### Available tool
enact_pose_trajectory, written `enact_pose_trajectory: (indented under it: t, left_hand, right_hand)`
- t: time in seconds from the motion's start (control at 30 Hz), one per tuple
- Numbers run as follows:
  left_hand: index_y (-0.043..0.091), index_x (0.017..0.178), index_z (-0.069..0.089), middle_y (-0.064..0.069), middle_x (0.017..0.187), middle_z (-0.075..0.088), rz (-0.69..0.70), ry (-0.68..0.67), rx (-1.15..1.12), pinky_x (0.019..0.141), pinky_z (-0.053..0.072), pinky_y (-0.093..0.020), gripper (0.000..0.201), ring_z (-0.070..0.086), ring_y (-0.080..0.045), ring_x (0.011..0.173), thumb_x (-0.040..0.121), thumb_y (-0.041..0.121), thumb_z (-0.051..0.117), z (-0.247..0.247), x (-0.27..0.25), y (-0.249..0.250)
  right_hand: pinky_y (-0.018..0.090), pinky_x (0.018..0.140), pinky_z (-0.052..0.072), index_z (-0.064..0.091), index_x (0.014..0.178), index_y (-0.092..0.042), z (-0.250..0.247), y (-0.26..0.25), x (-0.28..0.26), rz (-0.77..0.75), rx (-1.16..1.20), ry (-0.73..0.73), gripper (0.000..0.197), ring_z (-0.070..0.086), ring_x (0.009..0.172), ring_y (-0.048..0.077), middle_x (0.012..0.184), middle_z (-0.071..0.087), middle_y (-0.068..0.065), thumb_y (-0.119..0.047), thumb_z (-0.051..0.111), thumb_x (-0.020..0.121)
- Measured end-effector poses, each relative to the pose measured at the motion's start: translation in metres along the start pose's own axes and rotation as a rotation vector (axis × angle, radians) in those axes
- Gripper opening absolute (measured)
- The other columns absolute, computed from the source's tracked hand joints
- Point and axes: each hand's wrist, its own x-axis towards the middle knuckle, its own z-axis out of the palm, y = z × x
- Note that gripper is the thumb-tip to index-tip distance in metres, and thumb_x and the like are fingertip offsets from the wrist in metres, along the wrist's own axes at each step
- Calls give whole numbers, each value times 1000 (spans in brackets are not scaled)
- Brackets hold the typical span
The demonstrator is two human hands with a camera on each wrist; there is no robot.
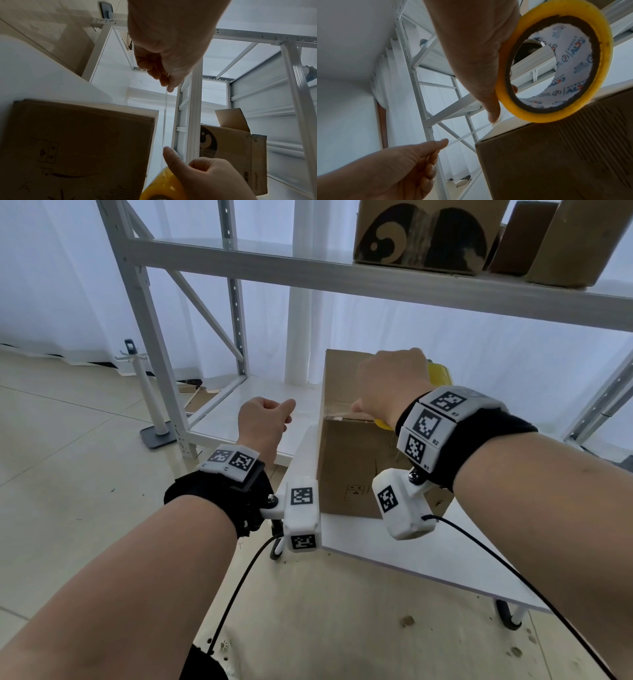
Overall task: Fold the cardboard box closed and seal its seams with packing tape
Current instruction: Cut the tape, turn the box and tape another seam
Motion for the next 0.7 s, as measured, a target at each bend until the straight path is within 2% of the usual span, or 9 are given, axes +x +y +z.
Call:
enact_pose_trajectory:
  t: [0.23, 0.27, 0.37, 0.43, 0.5, 0.57, 0.6, 0.67, 0.7]
  left_hand:
    - [12, 81, 57, 1, 71, 61, -27, 4, 48, 56, 41, -21, 18, 52, -9, 61, 88, 27, 65, 6, 5, -10]
    - [11, 83, 57, 1, 70, 61, -31, 8, 54, 55, 41, -21, 18, 52, -8, 60, 88, 26, 65, 7, 5, -12]
    - [12, 80, 56, 2, 69, 60, -34, 15, 59, 55, 40, -21, 18, 51, -8, 59, 88, 26, 65, 9, 5, -15]
    - [14, 78, 55, 2, 69, 60, -11, 19, 43, 57, 41, -22, 19, 51, -9, 59, 88, 26, 65, 9, 6, -14]
    - [15, 79, 54, 1, 69, 59, 27, 21, -15, 59, 42, -23, 18, 51, -10, 60, 88, 26, 64, 8, 7, -11]
    - [16, 80, 53, 0, 69, 58, 60, 4, -85, 64, 45, -26, 16, 54, -12, 63, 89, 26, 62, 6, 7, -7]
    - [17, 81, 53, 0, 70, 59, 66, -16, -119, 68, 48, -28, 16, 57, -14, 68, 90, 27, 61, 5, 7, -5]
    - [18, 85, 53, -1, 76, 61, 55, -66, -183, 80, 52, -30, 14, 62, -18, 82, 93, 29, 58, 5, 3, 1]
    - [18, 87, 53, -2, 79, 61, 46, -85, -209, 83, 52, -31, 14, 64, -19, 87, 93, 31, 57, 6, 2, 4]
  right_hand:
    - [33, 74, 30, 57, 98, -19, 9, -4, 6, -15, -52, -31, 19, 45, 70, 17, 69, 45, -4, -37, 56, 91]
    - [33, 76, 32, 58, 102, -19, 11, -6, 7, -29, -63, -30, 21, 48, 73, 18, 74, 50, -4, -38, 56, 91]
    - [39, 94, 40, 57, 112, -16, 10, -13, 6, -68, -82, -32, 29, 58, 97, 24, 98, 60, 2, -37, 54, 93]
    - [41, 96, 41, 57, 113, -15, 9, -13, 6, -73, -95, -40, 28, 58, 101, 25, 103, 61, 3, -35, 52, 94]
    - [37, 88, 41, 57, 108, -16, 9, -10, 7, -57, -89, -45, 24, 57, 83, 22, 91, 59, 0, -34, 51, 94]
    - [34, 76, 33, 56, 101, -16, 8, -2, 3, -26, -26, -24, 18, 43, 66, 18, 72, 46, -2, -30, 47, 95]
    - [33, 73, 30, 57, 101, -15, 9, 3, 1, -4, 27, -11, 19, 42, 67, 18, 70, 43, -1, -29, 45, 96]
    - [32, 68, 31, 60, 100, -14, 10, 19, -7, 65, 191, 24, 25, 49, 75, 23, 78, 51, 1, -32, 43, 95]
    - [31, 65, 32, 60, 94, -14, 10, 29, -13, 106, 313, 55, 28, 52, 78, 24, 82, 55, 2, -37, 44, 94]
